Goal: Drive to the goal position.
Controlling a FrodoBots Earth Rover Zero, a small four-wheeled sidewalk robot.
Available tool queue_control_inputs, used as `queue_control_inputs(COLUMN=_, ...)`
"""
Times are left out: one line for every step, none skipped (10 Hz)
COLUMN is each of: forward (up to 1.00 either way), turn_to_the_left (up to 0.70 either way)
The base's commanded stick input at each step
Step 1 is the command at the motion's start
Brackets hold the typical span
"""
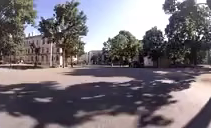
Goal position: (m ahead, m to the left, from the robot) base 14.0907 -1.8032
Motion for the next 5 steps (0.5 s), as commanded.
queue_control_inputs(forward=0.70, turn_to_the_left=-0.11)
queue_control_inputs(forward=0.70, turn_to_the_left=-0.11)
queue_control_inputs(forward=0.70, turn_to_the_left=-0.12)
queue_control_inputs(forward=0.70, turn_to_the_left=-0.12)
queue_control_inputs(forward=0.70, turn_to_the_left=-0.12)
